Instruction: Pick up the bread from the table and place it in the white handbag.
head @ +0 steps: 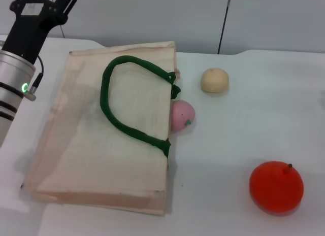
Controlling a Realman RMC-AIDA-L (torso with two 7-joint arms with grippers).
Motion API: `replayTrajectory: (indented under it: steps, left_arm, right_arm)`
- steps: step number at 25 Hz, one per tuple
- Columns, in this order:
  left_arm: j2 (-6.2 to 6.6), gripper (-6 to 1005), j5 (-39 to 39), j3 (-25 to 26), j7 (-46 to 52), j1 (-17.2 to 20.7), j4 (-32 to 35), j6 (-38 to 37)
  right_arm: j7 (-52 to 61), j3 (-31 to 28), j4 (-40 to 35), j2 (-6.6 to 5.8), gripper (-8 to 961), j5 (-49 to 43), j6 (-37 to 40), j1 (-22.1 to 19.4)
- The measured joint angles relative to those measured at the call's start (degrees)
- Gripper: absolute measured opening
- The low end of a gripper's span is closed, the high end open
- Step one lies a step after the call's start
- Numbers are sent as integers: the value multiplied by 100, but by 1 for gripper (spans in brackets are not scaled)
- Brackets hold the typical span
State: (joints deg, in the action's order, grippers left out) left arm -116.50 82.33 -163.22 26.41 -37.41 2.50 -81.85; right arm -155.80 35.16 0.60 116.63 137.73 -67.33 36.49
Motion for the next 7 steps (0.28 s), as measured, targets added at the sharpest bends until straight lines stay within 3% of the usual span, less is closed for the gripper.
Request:
replayTrajectory:
  steps: [7]
  left_arm:
    - [26, 876, 146, 0, 391, -60, -31, 538]
  right_arm:
    - [-362, -320, 117, 0, 894, -3, 124, -15]
